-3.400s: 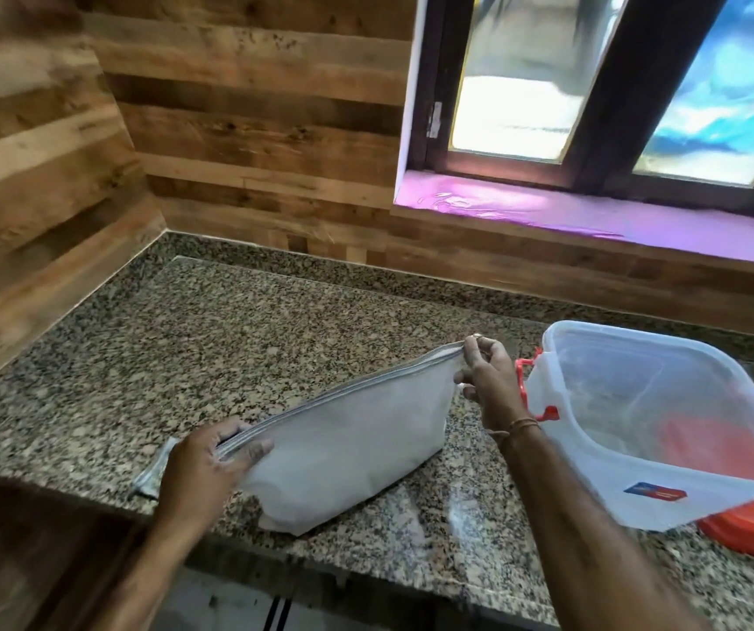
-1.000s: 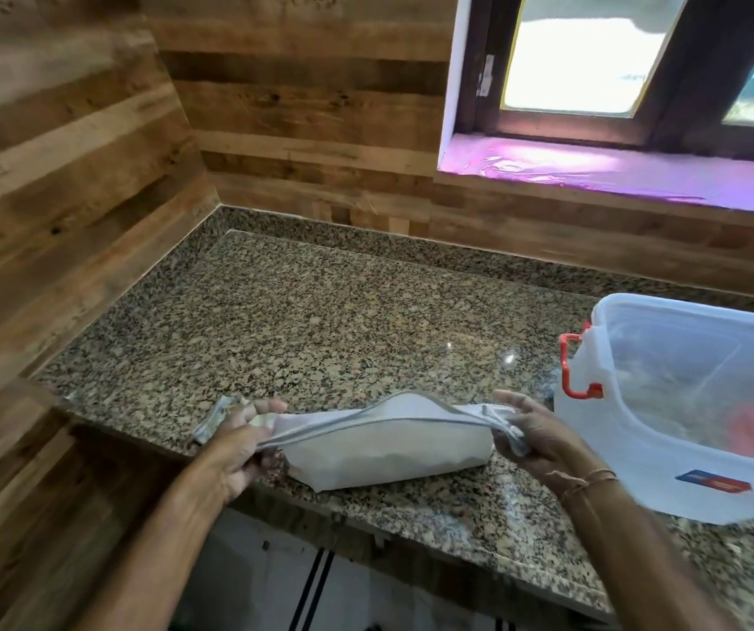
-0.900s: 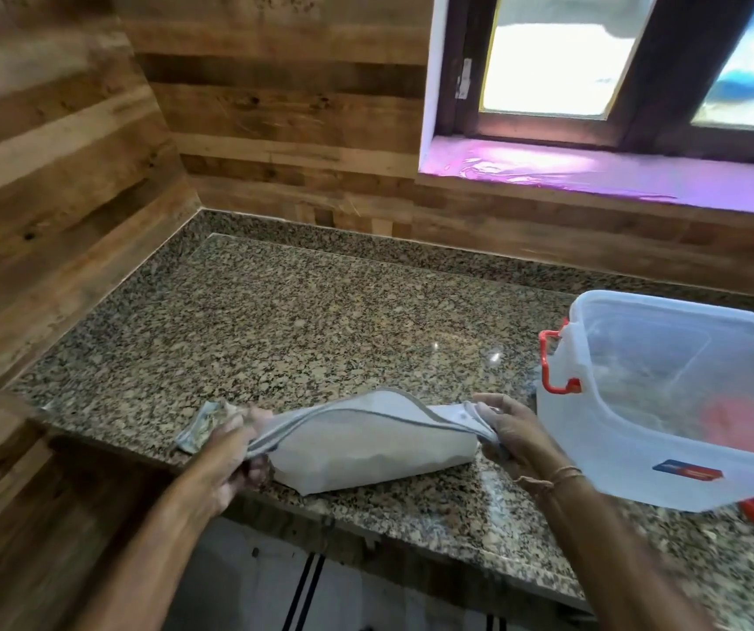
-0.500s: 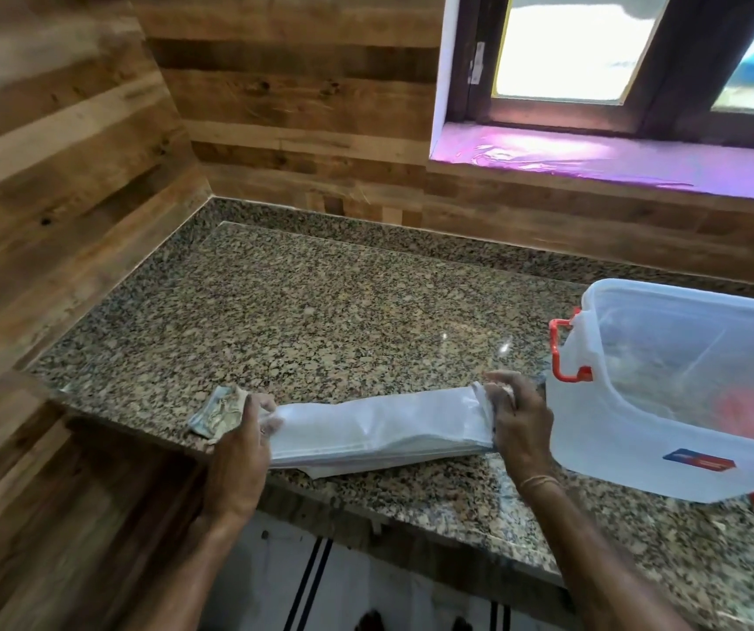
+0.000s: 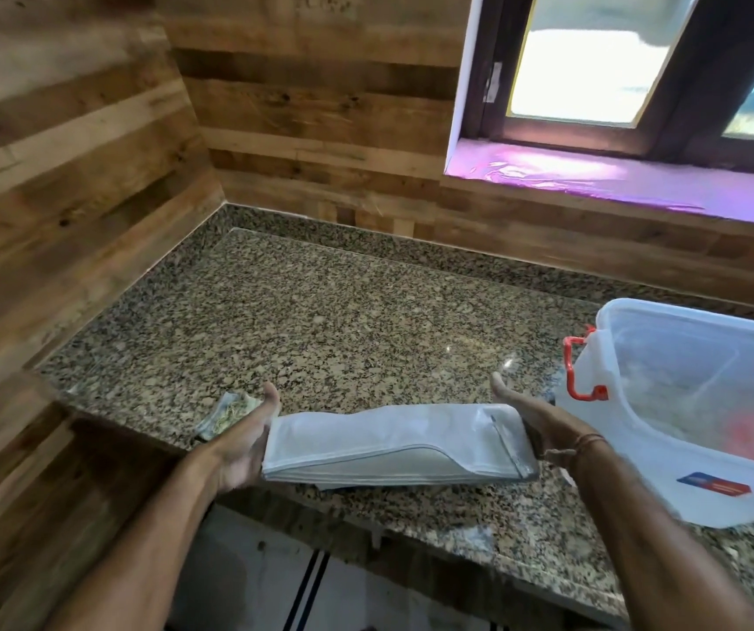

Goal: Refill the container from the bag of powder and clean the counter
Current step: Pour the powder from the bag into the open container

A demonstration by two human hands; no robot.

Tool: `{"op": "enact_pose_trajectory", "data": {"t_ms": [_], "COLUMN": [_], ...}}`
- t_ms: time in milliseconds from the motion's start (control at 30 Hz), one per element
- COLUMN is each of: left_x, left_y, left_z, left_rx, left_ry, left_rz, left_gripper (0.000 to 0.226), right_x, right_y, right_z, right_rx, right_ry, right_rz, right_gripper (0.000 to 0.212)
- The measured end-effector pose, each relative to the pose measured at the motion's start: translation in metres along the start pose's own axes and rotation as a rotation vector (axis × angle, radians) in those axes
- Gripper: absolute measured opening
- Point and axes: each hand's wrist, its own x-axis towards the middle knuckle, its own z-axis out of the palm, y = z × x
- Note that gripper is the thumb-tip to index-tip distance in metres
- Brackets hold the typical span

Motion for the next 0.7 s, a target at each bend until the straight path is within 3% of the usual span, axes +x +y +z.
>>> {"op": "enact_pose_trajectory", "data": {"t_ms": [100,300,367,567,667,700], "left_x": [0.021,0.039,0.044,0.060,0.069,0.071], "left_y": [-0.003,-0.011,-0.014,-0.023,-0.026,-0.027], "left_z": [0.001,0.004,0.006,0.008,0.009,0.010], "left_rx": [-0.021,-0.076,-0.090,-0.100,-0.049,-0.043], "left_ry": [0.048,-0.025,-0.028,0.028,0.063,0.085], "left_rz": [-0.043,-0.065,-0.054,-0.064,-0.070,-0.067], "left_gripper": [0.093,0.043,0.039,0.061,0.072,0.075], "right_x": [-0.003,0.005,0.013,0.005,0.029,0.040], "right_y": [-0.013,-0.011,-0.006,-0.008,0.017,0.025], "right_z": [0.006,0.008,0.008,0.027,0.020,0.017], "right_rx": [-0.029,-0.135,-0.202,-0.357,-0.227,-0.176], "right_ry": [-0.060,0.002,0.037,0.105,0.133,0.136], "right_rz": [0.035,0.072,0.075,0.162,0.178,0.172], "right_gripper": [0.087,0.035,0.040,0.047,0.096,0.103]}}
